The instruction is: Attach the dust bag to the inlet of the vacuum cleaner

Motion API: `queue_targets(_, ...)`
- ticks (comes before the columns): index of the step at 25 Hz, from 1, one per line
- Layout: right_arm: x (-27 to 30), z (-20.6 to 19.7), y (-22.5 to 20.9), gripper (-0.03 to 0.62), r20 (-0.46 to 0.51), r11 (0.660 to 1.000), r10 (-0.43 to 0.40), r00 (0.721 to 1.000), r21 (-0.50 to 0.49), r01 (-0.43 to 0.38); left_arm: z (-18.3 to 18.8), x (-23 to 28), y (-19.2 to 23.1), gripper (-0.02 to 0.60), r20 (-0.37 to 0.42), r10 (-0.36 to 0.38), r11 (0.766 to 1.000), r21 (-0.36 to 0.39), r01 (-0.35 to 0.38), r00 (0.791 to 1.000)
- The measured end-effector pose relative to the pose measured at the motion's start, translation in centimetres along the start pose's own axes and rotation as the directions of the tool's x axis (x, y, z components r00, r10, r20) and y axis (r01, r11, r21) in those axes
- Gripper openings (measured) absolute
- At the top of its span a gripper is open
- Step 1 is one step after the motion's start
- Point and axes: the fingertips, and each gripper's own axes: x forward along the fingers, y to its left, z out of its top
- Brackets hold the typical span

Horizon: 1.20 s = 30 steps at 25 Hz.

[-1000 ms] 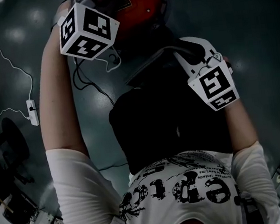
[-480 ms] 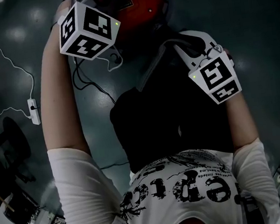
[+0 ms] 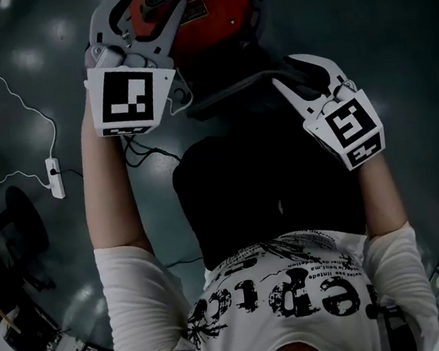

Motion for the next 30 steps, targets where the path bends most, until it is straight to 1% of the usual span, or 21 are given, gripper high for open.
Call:
queue_targets(2, -1.0, 0.9, -0.3, 0.127, 0.045, 0.998, -0.014, 0.999, 0.054, 0.011, 2.7, -2.0, 0.3, 0.218, 0.086, 0.048, 0.992, -0.117, -0.037, 0.995)
queue_targets(3, -1.6, 1.5, -0.6, 0.127, 0.068, 0.996, -0.025, 0.997, 0.083, 0.019, 3.9, -3.0, 0.2, 0.218, 0.122, 0.071, 0.981, -0.189, -0.047, 0.990)
queue_targets(4, -2.1, 2.2, -1.0, 0.127, 0.094, 0.994, -0.036, 0.995, 0.110, 0.025, 4.9, -4.1, 0.1, 0.218, 0.152, 0.098, 0.963, -0.264, -0.055, 0.984)
queue_targets(6, -3.1, 3.9, -1.8, 0.127, 0.161, 0.986, -0.068, 0.985, 0.159, 0.042, 6.2, -6.3, -0.2, 0.218, 0.181, 0.175, 0.915, -0.392, -0.092, 0.968)
queue_targets(8, -4.2, 6.0, -2.5, 0.126, 0.248, 0.979, -0.113, 0.962, 0.191, 0.066, 6.6, -8.3, -0.6, 0.216, 0.172, 0.259, 0.869, -0.470, -0.152, 0.950)
queue_targets(9, -4.8, 7.1, -2.9, 0.126, 0.297, 0.975, -0.138, 0.945, 0.206, 0.077, 6.4, -9.0, -1.1, 0.216, 0.159, 0.290, 0.849, -0.497, -0.177, 0.944)
queue_targets(10, -5.3, 7.9, -3.2, 0.126, 0.342, 0.970, -0.164, 0.925, 0.227, 0.088, 6.1, -9.4, -1.7, 0.198, 0.142, 0.307, 0.832, -0.520, -0.193, 0.941)
queue_targets(11, -5.7, 8.6, -3.6, 0.124, 0.377, 0.963, -0.190, 0.906, 0.250, 0.098, 5.5, -9.6, -2.6, 0.156, 0.122, 0.312, 0.818, -0.540, -0.201, 0.942)
queue_targets(12, -5.9, 8.9, -3.8, 0.111, 0.400, 0.957, -0.217, 0.891, 0.269, 0.112, 4.9, -9.7, -3.4, 0.092, 0.099, 0.314, 0.801, -0.562, -0.207, 0.944)
queue_targets(13, -5.9, 9.0, -4.0, 0.053, 0.411, 0.951, -0.242, 0.879, 0.280, 0.131, 4.1, -9.8, -4.2, 0.003, 0.075, 0.318, 0.780, -0.587, -0.216, 0.945)
queue_targets(14, -5.9, 9.1, -4.0, 0.007, 0.416, 0.948, -0.260, 0.871, 0.279, 0.150, 3.5, -10.0, -4.7, 0.003, 0.055, 0.328, 0.756, -0.614, -0.227, 0.943)
queue_targets(16, -5.9, 9.7, -3.5, 0.003, 0.428, 0.955, -0.261, 0.865, 0.247, 0.166, 3.3, -10.7, -4.6, 0.003, 0.038, 0.363, 0.717, -0.650, -0.253, 0.931)
queue_targets(18, -6.3, 11.1, -2.8, 0.003, 0.435, 0.964, -0.247, 0.866, 0.199, 0.174, 3.9, -11.5, -3.3, 0.003, 0.021, 0.407, 0.690, -0.663, -0.292, 0.913)
queue_targets(20, -7.3, 13.1, -2.8, 0.003, 0.434, 0.967, -0.241, 0.868, 0.179, 0.179, 5.1, -12.1, -1.3, 0.003, -0.005, 0.434, 0.664, -0.674, -0.323, 0.901)
queue_targets(21, -8.1, 14.2, -3.0, 0.002, 0.431, 0.966, -0.245, 0.869, 0.189, 0.178, 5.9, -12.5, -0.3, 0.003, -0.023, 0.435, 0.655, -0.678, -0.334, 0.900)
queue_targets(23, -10.3, 16.5, -3.4, 0.002, 0.421, 0.958, -0.256, 0.870, 0.228, 0.171, 8.3, -13.5, 1.6, 0.003, -0.056, 0.417, 0.642, -0.688, -0.338, 0.907)
queue_targets(26, -14.8, 20.7, -3.4, 0.002, 0.403, 0.952, -0.265, 0.876, 0.252, 0.172, 13.2, -15.4, 4.2, 0.003, -0.086, 0.389, 0.613, -0.719, -0.327, 0.917)
queue_targets(27, -16.4, 22.3, -3.3, 0.002, 0.398, 0.952, -0.268, 0.877, 0.249, 0.178, 15.0, -16.2, 5.0, 0.003, -0.096, 0.391, 0.610, -0.718, -0.335, 0.916)
queue_targets(28, -18.2, 24.0, -3.1, 0.002, 0.393, 0.952, -0.271, 0.879, 0.244, 0.185, 16.9, -17.1, 5.9, 0.003, -0.109, 0.399, 0.611, -0.709, -0.352, 0.911)
queue_targets(29, -20.1, 25.7, -2.9, 0.002, 0.386, 0.951, -0.277, 0.880, 0.238, 0.195, 19.0, -18.1, 6.7, 0.003, -0.122, 0.411, 0.618, -0.691, -0.374, 0.904)
queue_targets(30, -22.1, 27.5, -2.7, 0.003, 0.376, 0.950, -0.285, 0.882, 0.232, 0.209, 21.3, -19.1, 7.4, 0.003, -0.133, 0.424, 0.631, -0.666, -0.397, 0.896)
